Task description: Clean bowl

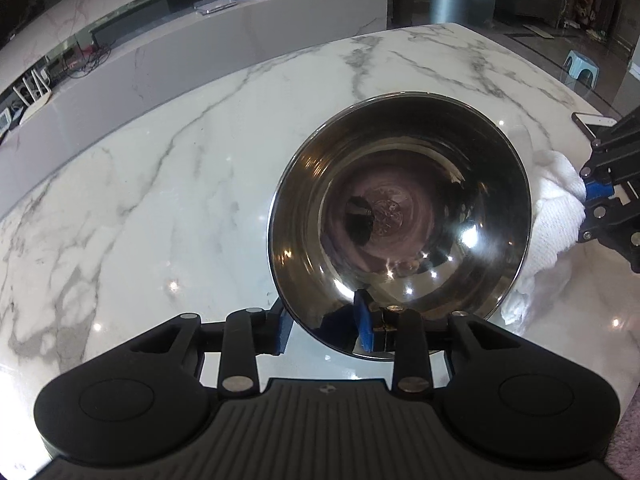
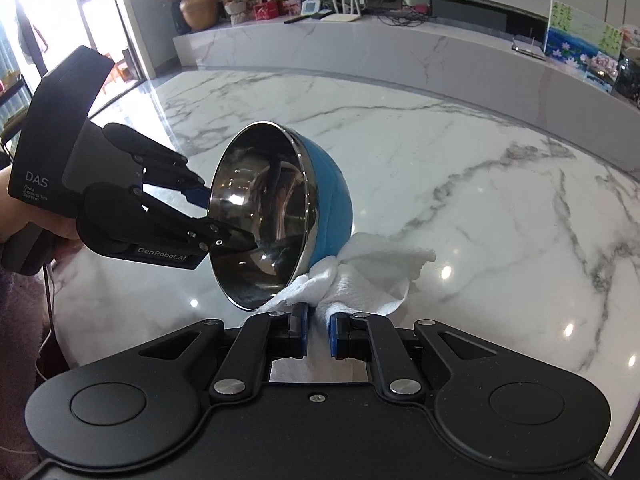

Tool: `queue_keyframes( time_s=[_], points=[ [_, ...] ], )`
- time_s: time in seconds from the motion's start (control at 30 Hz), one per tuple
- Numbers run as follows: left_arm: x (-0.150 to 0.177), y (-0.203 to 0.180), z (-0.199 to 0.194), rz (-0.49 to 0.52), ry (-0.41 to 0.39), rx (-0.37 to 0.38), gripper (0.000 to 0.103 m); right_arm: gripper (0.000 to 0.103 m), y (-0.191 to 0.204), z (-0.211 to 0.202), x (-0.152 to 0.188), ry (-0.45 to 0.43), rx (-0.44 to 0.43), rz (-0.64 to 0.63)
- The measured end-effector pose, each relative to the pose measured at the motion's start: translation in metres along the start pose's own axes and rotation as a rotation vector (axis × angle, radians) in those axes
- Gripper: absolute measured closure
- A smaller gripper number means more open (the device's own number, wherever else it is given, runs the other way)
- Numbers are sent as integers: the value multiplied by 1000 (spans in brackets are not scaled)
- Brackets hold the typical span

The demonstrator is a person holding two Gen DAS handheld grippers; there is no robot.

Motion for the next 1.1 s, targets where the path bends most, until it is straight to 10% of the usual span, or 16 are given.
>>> queue_keyframes(
  time_s=[0.6,0.77,1.1],
  points=[
    [-2,49,8,-435,-116,161,58,94,-6,10,-9,-60,33,94],
    [-2,57,8,-507,-144,179,88,94,-6,10,-7,-57,49,88],
    [-10,56,10,-565,-147,249,95,94,-27,2,-8,-91,91,183]
  ],
)
Point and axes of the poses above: each gripper's, at about its wrist camera, not at the fingertips, and z roughly the way its jaws point, y to its left, x to its underside, the point moved 4 cm from there along z, roughly the way its jaws point, and after that the axes turned 9 degrees about x, right-handed, at the moved point
